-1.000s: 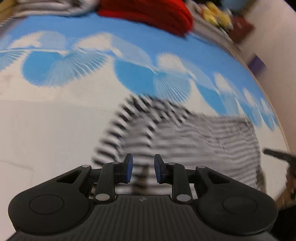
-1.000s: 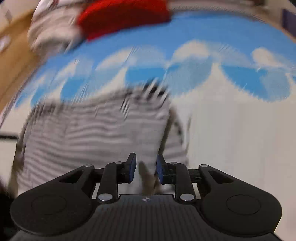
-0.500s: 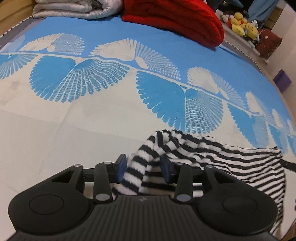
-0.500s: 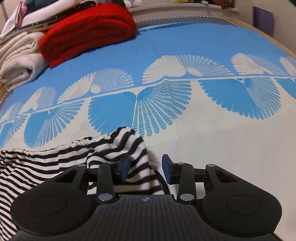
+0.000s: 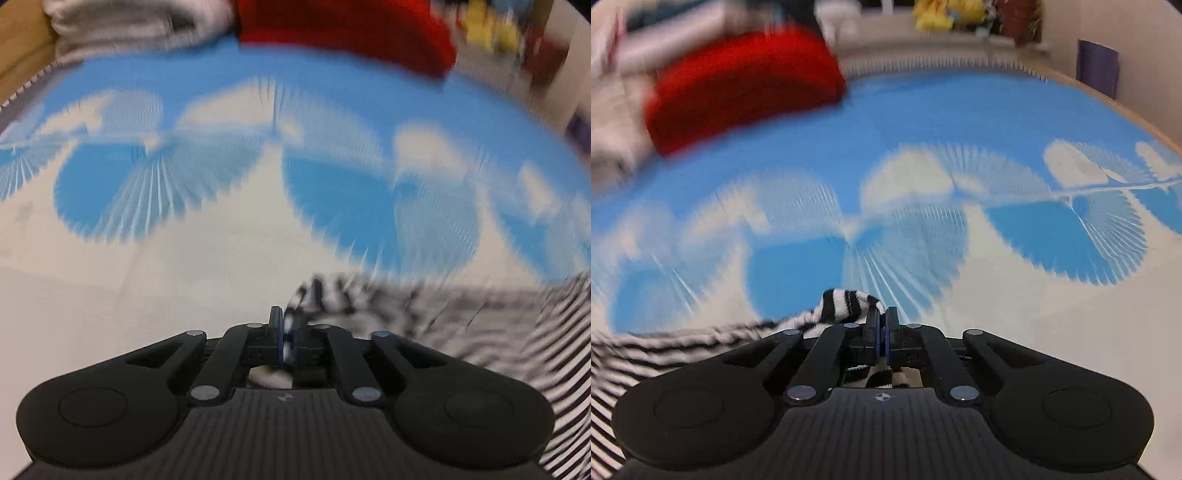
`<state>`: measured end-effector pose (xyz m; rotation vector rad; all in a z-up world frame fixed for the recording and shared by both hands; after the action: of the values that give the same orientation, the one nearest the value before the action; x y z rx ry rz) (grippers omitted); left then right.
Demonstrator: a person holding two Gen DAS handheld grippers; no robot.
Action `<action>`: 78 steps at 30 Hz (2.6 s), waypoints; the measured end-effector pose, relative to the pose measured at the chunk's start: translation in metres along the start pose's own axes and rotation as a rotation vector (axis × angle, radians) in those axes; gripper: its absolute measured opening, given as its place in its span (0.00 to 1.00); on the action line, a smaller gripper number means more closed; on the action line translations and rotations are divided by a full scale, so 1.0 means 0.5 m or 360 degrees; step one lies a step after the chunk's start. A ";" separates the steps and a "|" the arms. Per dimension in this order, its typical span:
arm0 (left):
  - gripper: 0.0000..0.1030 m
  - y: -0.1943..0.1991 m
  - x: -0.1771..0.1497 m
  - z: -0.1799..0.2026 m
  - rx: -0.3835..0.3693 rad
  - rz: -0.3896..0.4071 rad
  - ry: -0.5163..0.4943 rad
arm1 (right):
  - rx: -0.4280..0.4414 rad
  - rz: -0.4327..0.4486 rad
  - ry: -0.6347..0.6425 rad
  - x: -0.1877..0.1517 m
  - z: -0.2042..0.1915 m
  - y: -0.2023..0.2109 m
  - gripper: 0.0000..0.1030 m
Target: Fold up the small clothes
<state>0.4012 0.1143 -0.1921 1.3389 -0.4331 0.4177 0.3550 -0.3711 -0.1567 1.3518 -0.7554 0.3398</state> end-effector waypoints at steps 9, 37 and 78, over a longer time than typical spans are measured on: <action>0.56 0.111 0.019 -0.068 -0.0179 0.0130 0.0314 | -0.0078 -0.0082 -0.0005 -0.011 0.021 -0.002 0.35; 0.40 0.092 -0.252 0.232 -0.0608 -0.0487 -0.1050 | 0.0772 -0.0435 0.0873 -0.260 0.039 0.142 0.35; 0.61 0.383 -0.241 0.043 -0.0352 0.0238 -0.0135 | 0.0539 0.0368 0.0214 -0.190 -0.074 0.439 0.48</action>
<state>0.1971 0.1226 -0.0925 1.1158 -0.6344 0.4244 0.1596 -0.2694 -0.0563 1.5419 -0.7659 0.7620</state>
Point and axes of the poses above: each gripper's, at about its wrist camera, not at the fingertips, and y roughly against the way its jaws point, z to its right, x to its top, the point moved 5 cm from there along -y, roughly the way its jaws point, and after that the axes turned 10 degrees about -x, right-handed, at the moved point
